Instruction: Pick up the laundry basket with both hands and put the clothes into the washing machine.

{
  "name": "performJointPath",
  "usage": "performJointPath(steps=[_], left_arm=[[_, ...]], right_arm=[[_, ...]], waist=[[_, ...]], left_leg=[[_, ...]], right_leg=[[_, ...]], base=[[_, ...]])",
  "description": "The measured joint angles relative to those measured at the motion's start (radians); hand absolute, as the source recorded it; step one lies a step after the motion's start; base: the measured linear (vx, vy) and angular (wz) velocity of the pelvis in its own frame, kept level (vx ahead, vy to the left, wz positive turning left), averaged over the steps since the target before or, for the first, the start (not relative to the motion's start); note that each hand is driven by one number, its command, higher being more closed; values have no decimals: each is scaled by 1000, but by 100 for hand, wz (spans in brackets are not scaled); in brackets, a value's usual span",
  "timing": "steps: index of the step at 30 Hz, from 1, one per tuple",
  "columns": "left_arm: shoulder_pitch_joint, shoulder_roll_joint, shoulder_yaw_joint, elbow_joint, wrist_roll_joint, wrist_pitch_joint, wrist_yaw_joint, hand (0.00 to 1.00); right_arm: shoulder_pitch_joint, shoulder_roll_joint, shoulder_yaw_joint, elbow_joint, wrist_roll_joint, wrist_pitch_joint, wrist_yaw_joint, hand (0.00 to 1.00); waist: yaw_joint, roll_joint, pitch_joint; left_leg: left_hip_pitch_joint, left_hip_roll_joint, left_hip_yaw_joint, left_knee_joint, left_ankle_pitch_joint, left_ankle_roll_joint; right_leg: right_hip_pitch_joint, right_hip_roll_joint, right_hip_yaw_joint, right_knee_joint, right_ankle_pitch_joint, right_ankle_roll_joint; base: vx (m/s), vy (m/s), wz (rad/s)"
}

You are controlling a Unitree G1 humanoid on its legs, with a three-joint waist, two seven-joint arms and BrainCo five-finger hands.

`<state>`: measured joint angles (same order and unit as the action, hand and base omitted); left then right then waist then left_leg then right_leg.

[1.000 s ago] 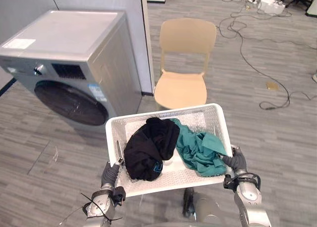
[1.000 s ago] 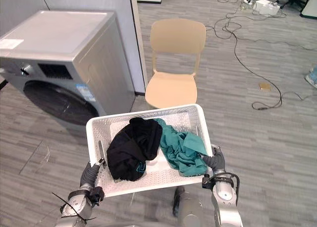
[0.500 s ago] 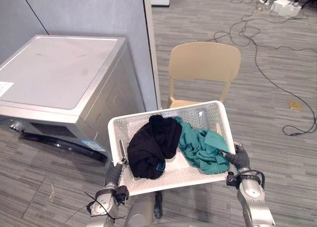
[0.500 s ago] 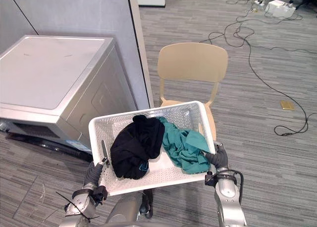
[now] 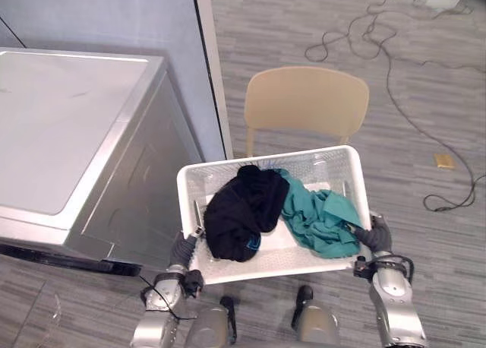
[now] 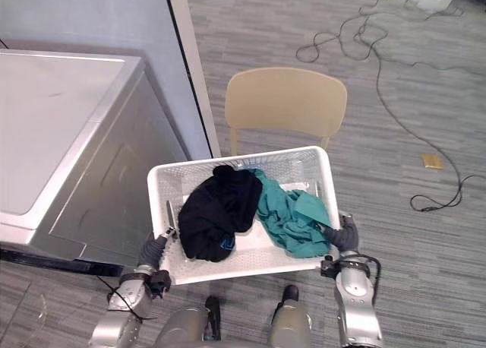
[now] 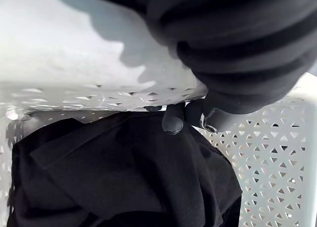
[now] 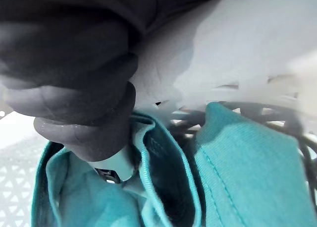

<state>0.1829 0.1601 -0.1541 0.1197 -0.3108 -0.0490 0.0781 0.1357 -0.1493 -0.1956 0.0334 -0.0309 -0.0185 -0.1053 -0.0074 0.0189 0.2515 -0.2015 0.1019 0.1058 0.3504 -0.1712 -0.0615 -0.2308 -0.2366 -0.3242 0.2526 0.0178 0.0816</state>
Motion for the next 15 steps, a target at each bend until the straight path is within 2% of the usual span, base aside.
performJointPath(steps=[1,3,9,15], left_arm=[[-8,-1,-3,1,0,1,1,100],[-56,-1,-15,11,0,2,12,100],[-178,3,-36,68,-2,-2,20,100],[-413,53,-53,285,-4,-6,55,100]], right_arm=[[-4,-5,-2,-2,0,0,0,100],[-25,-15,-24,-8,0,1,-4,100],[-97,-49,-36,-6,2,-1,-30,100],[-343,-119,27,251,28,8,-87,100]], waist=[[-8,5,4],[-15,7,53],[-11,13,107],[-13,13,196]], left_leg=[[-16,7,-10,-6,6,-10],[-20,30,-24,-29,21,-34],[-65,39,12,-38,29,-41],[-106,31,42,-34,44,-27]], right_leg=[[-9,10,-10,-5,4,-5],[-17,42,-26,-14,8,-20],[-88,62,5,-30,21,-41],[-143,62,47,-38,59,-46]], base=[[88,-207,15],[42,-172,1],[-22,-54,-20],[-63,11,-14]])
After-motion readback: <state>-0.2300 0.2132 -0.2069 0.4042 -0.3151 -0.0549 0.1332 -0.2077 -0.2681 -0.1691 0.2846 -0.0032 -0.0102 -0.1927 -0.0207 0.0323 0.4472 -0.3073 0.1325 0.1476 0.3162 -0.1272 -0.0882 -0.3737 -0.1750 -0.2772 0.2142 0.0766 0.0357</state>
